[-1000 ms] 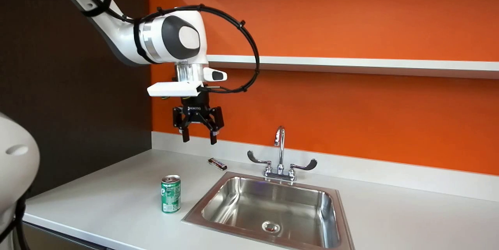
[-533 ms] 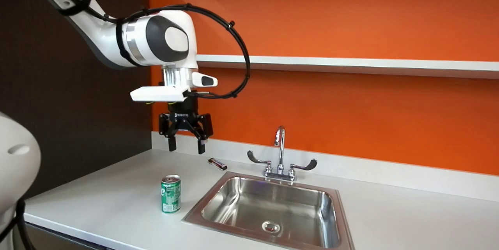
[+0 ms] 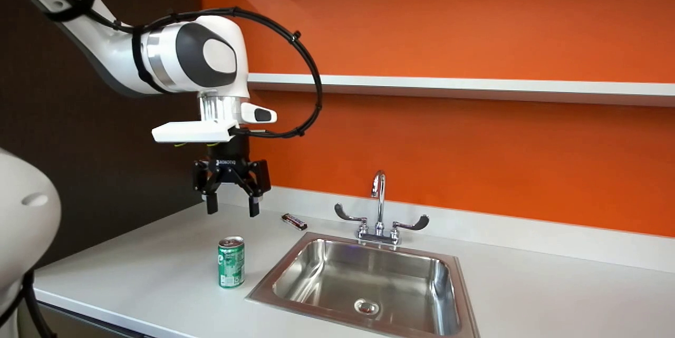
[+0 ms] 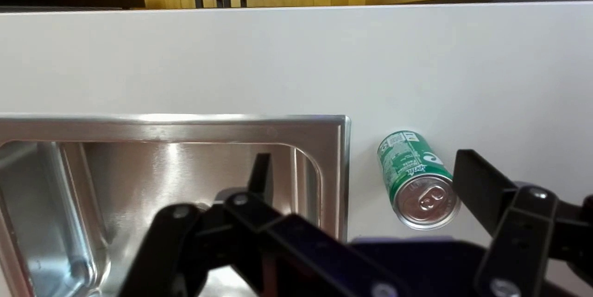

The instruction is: Put the sprite can on the left side of the first shelf

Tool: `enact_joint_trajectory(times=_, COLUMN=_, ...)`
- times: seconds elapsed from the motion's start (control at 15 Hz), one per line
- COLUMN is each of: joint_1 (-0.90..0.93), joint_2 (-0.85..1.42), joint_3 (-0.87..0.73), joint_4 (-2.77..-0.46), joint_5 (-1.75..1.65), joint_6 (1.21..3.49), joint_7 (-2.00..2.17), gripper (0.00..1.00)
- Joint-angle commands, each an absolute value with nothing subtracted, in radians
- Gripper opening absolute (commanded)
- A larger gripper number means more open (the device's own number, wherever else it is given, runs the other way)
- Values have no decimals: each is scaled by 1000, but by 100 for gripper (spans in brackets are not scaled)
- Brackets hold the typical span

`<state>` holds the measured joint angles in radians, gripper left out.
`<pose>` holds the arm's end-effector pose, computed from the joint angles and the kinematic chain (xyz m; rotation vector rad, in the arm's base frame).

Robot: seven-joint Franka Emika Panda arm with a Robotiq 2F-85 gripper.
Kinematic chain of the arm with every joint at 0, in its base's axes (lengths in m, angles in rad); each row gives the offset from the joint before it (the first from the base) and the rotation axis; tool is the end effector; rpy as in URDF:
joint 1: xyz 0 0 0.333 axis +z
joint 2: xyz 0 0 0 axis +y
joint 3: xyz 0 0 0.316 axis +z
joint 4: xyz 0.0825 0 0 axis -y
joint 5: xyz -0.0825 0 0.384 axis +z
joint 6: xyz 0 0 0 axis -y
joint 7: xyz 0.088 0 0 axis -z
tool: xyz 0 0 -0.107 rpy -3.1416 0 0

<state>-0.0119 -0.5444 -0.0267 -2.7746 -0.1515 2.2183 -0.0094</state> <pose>0.3475 -0.0174 0.3681 3.0337 0.1016 -0.0209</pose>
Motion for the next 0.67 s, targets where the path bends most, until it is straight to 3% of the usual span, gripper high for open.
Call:
enact_joint_trajectory(times=0.0, joint_1=12, joint_2=-560, joint_3=4, joint_4=-2773, joint_5=-142, joint_6=2168, joint_7=-31, gripper=100)
enact_joint_trajectory(times=0.6, joint_1=60, joint_2=-488, joint_3=2, joint_4=-2774, joint_5=-97, joint_6=2201, joint_7=-23, gripper=100)
